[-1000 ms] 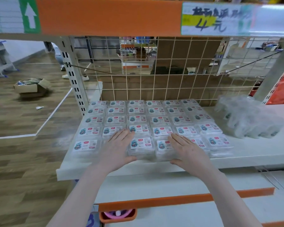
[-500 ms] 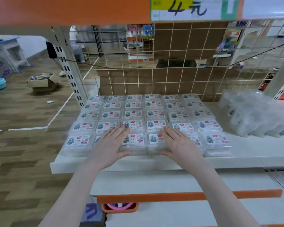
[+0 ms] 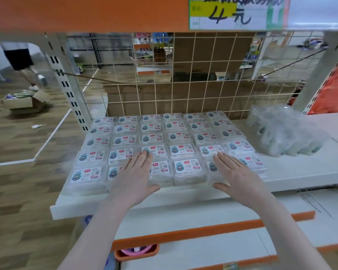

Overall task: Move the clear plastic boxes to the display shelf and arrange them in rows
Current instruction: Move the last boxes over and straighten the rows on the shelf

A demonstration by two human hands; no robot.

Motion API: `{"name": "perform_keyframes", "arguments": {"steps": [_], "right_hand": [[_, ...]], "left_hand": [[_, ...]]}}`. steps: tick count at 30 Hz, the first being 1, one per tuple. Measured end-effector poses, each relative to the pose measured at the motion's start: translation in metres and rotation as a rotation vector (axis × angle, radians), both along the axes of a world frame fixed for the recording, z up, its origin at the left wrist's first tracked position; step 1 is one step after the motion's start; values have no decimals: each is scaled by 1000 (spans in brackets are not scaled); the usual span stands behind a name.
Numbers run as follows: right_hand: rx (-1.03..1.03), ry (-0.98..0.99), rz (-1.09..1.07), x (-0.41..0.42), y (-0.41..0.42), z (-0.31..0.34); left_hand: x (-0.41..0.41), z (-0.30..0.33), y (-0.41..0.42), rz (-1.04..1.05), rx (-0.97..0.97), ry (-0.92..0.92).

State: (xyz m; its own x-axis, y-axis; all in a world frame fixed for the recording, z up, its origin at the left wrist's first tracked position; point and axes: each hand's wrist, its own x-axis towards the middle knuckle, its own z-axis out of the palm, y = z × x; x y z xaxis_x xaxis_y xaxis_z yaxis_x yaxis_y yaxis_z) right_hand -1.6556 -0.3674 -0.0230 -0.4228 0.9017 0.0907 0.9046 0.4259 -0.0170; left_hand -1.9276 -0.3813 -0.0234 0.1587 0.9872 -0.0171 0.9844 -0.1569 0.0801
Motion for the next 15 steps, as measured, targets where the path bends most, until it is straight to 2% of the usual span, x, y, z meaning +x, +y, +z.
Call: {"name": "perform_keyframes", "arguments": {"steps": [5, 8, 15], "right_hand": [[82, 49, -11, 8, 6, -9], [160, 12, 3, 12, 15, -20], [290, 62, 131, 19, 34, -29]], "left_hand": [[18, -1, 5, -35, 41, -16], [28, -6, 7, -32, 40, -34], [41, -5, 4, 86, 20, -44]]}}
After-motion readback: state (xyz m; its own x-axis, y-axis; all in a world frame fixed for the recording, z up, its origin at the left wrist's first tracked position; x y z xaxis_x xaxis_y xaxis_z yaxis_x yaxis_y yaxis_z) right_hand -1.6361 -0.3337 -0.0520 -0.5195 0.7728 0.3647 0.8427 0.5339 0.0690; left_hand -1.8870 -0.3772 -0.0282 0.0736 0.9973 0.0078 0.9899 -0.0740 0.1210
